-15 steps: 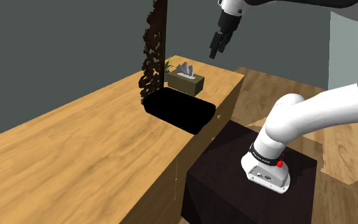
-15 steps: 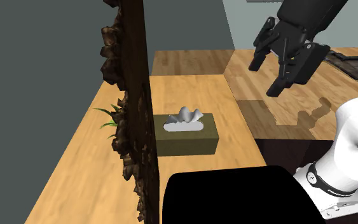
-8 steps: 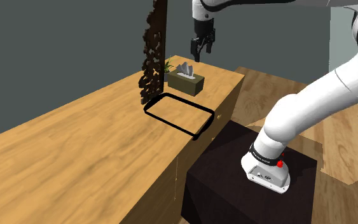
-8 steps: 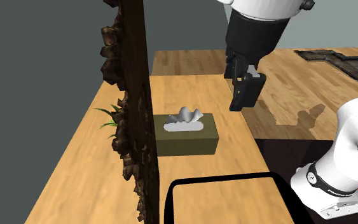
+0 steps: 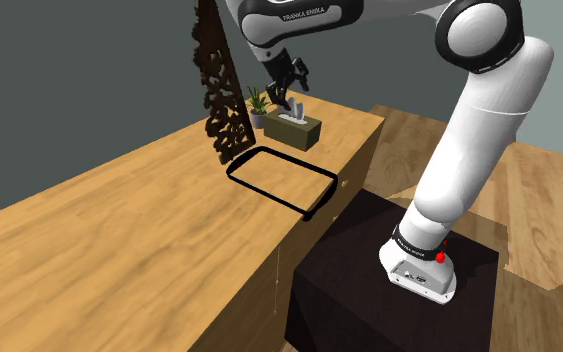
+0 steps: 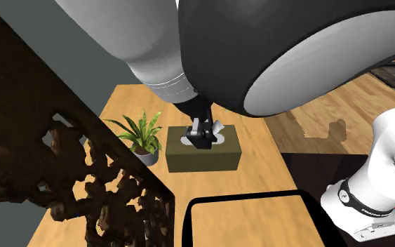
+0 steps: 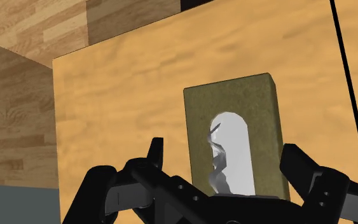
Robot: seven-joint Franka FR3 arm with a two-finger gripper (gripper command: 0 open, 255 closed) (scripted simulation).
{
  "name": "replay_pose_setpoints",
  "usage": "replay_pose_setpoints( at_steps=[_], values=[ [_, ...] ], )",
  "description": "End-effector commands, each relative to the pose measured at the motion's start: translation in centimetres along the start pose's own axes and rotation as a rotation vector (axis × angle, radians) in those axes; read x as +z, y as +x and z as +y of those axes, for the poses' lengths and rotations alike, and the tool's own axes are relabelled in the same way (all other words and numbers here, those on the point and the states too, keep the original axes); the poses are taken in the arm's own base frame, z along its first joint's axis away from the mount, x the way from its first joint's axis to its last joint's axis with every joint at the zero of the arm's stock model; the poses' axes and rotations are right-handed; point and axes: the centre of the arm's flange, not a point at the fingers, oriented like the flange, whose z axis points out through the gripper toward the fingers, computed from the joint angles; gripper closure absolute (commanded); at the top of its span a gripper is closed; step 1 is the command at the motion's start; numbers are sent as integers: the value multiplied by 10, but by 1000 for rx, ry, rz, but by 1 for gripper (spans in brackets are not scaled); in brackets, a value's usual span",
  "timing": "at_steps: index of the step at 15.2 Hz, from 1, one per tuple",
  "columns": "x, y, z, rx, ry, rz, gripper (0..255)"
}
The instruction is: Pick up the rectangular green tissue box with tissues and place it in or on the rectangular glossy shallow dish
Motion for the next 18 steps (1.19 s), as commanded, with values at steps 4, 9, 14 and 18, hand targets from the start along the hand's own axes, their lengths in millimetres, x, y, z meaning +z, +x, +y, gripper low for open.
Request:
replay_pose_setpoints(
  at_steps=[4,9,14,18],
  values=[
    [26,9,-3,9,-17,-19,0],
    [40,8,-3,9,-17,-19,0],
    [40,8,-3,9,-17,-19,0],
    [40,8,-3,9,-17,-19,255]
  ],
)
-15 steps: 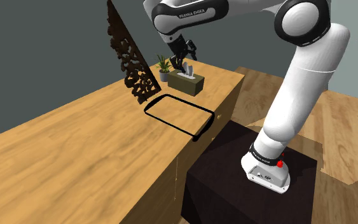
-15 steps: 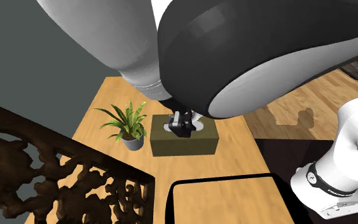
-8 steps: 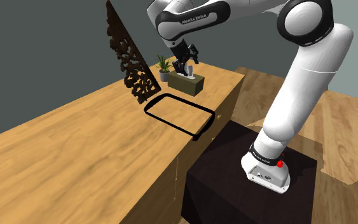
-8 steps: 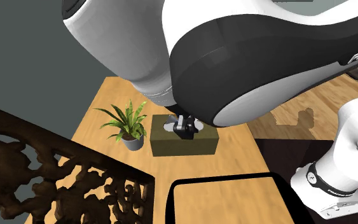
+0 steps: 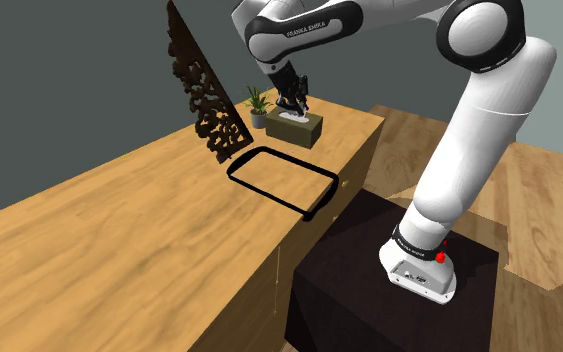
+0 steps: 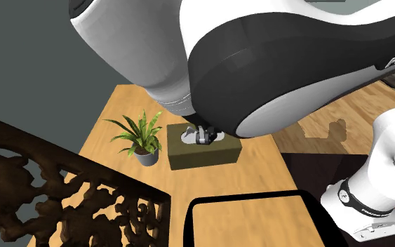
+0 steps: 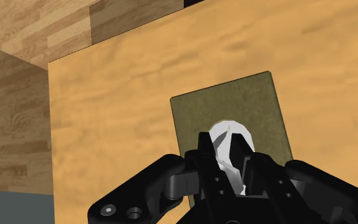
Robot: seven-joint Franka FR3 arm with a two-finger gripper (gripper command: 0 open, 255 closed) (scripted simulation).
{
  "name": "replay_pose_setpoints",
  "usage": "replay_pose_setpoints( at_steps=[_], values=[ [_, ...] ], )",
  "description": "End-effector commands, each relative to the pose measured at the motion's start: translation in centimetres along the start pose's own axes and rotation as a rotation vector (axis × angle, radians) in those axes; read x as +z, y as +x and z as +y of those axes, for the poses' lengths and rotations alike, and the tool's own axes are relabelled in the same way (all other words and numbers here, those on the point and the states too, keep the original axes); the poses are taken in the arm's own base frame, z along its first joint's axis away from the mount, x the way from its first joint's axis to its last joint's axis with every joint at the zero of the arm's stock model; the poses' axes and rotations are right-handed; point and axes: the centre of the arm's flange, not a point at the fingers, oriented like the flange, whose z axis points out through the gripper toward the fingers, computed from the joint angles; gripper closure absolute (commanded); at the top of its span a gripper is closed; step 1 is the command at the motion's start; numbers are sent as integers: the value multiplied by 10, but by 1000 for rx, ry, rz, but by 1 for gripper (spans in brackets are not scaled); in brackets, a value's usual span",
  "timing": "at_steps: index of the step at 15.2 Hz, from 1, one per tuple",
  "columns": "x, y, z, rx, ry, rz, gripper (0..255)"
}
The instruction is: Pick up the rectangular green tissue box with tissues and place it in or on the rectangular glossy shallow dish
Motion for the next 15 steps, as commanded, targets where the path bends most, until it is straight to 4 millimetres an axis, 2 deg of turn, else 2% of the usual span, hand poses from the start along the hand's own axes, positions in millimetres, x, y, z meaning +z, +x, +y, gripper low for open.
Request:
replay_pose_setpoints(
  at_steps=[1,6,15],
  values=[
    [1,1,-2,-3,1,-1,255],
    [1,1,-2,-3,1,-1,255],
    [-39,-12,21,-3,1,-1,255]
  ],
)
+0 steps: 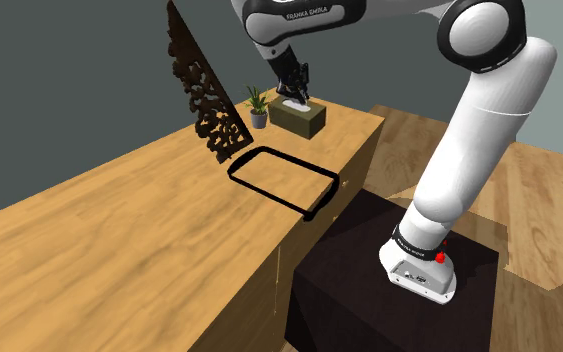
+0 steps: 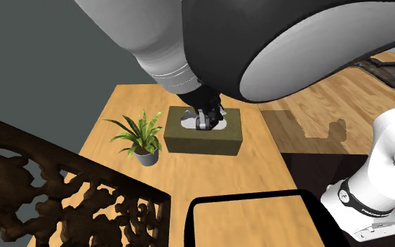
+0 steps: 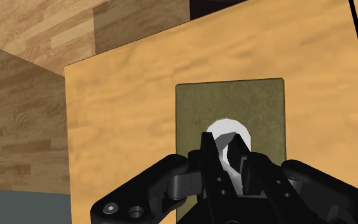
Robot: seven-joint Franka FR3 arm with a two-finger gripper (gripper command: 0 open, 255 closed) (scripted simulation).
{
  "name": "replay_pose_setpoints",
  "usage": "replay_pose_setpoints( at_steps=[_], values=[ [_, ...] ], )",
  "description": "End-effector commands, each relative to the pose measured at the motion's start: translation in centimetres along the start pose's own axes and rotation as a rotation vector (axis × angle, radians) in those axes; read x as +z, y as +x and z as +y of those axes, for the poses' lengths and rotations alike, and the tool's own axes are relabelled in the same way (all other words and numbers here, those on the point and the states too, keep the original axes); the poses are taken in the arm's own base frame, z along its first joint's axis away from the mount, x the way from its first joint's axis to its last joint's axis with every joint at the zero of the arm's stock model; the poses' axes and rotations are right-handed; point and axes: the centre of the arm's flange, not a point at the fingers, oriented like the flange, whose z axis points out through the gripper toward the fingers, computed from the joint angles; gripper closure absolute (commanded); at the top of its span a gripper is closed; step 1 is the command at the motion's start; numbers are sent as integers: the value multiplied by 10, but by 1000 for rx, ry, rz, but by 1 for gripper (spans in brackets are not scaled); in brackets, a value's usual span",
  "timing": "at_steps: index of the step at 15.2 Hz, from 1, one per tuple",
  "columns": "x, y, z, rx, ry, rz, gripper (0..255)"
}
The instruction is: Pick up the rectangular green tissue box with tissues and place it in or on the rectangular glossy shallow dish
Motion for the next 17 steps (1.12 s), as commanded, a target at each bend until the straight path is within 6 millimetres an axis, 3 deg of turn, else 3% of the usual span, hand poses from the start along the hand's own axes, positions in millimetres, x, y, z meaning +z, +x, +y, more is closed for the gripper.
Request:
replay_pose_setpoints(
  at_steps=[1,14,15,17],
  values=[
    [-9,-3,5,0,0,0,255],
    [-67,-22,37,0,0,0,255],
    [-67,-22,38,0,0,0,255],
    [-77,-41,22,0,0,0,255]
  ],
)
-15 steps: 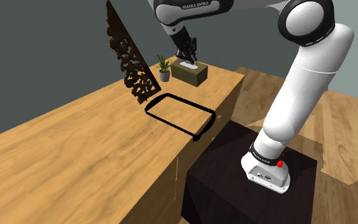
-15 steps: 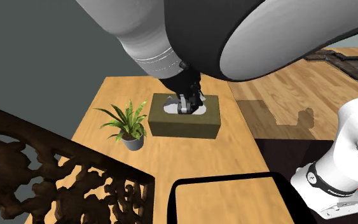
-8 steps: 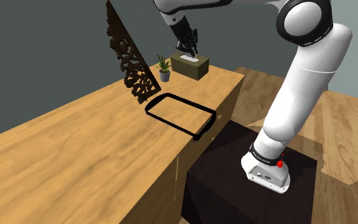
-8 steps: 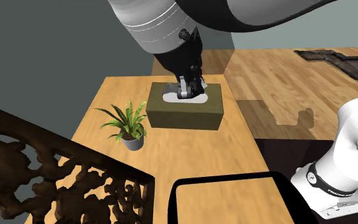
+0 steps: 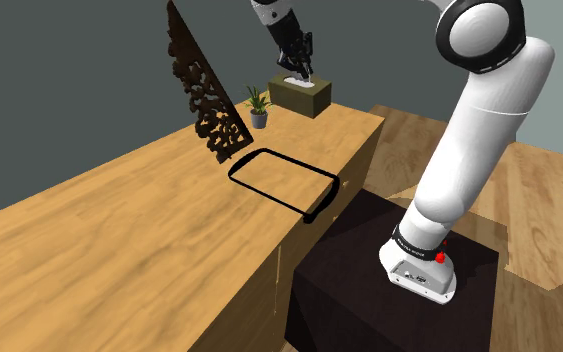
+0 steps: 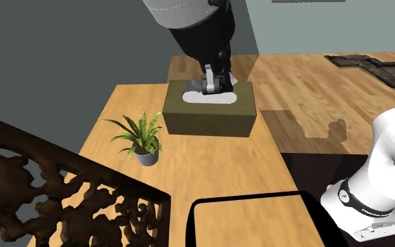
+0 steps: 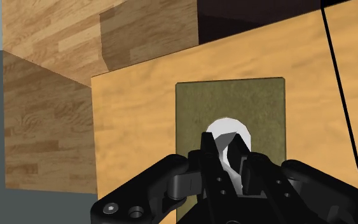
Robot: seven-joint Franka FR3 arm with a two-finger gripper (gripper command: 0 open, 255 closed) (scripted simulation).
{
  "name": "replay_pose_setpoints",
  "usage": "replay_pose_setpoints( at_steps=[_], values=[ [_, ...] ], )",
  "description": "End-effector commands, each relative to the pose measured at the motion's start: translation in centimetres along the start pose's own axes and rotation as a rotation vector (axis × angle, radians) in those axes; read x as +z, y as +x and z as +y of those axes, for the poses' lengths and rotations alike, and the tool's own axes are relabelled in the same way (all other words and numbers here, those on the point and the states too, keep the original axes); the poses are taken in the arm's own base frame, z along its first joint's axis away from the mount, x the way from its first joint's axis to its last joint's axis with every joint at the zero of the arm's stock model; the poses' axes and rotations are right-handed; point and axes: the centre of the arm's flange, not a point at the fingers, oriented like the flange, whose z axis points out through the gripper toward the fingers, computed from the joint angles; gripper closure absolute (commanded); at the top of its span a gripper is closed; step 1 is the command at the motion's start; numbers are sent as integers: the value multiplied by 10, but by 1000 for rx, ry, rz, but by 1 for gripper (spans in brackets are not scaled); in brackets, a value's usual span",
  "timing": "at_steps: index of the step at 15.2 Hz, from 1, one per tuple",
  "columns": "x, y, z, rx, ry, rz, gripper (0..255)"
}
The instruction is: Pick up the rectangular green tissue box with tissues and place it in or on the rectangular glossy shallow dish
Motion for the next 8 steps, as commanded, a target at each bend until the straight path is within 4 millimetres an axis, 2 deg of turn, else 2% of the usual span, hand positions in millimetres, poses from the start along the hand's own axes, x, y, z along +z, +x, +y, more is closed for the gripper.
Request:
replay_pose_setpoints(
  at_steps=[1,8],
  values=[
    [-9,-16,-17,0,0,0,255],
    [-42,-81,-72,0,0,0,255]
  ],
)
